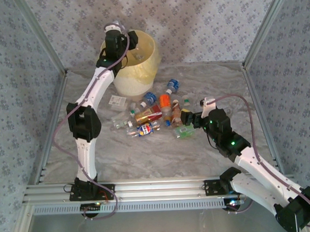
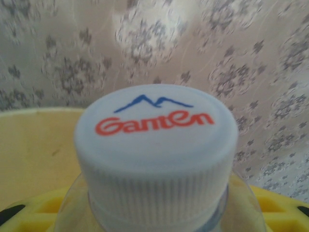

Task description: Put the plastic bottles in the bin

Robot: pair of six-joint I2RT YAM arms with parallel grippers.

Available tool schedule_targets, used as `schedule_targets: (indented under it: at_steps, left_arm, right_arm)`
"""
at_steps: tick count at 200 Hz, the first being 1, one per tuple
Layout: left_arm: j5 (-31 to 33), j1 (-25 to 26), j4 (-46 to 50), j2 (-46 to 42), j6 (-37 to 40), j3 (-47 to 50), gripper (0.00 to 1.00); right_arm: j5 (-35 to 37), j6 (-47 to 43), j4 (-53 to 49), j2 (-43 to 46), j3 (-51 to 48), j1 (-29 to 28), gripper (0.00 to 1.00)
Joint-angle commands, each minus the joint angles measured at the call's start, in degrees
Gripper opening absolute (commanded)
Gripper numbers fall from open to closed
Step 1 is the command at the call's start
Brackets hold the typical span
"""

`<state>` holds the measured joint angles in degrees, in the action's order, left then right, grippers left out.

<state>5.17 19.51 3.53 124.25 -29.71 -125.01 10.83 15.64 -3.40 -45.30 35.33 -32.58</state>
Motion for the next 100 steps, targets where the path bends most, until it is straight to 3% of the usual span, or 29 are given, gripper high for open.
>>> schedule_targets:
  at_steps: [1,55,100]
  left_arm:
    - [-2.4,0.2,0.4,0.1,-3.1,-3.1,0.56]
    - [-9.2,1.1,7.6,3.6,-4.6,-7.5,0.63]
    - [-14.0,1.4,15.6,5.8,-3.3,-15.1,0.86]
  right_arm:
    - [1.4,0.8,-1.2,0.3,1.1,0.4,1.00]
    - [1.5,1.0,-1.3,-0.1,0.9,0.5,1.00]
    - [1.6,1.1,-2.0,-0.2,1.1,0.5,1.00]
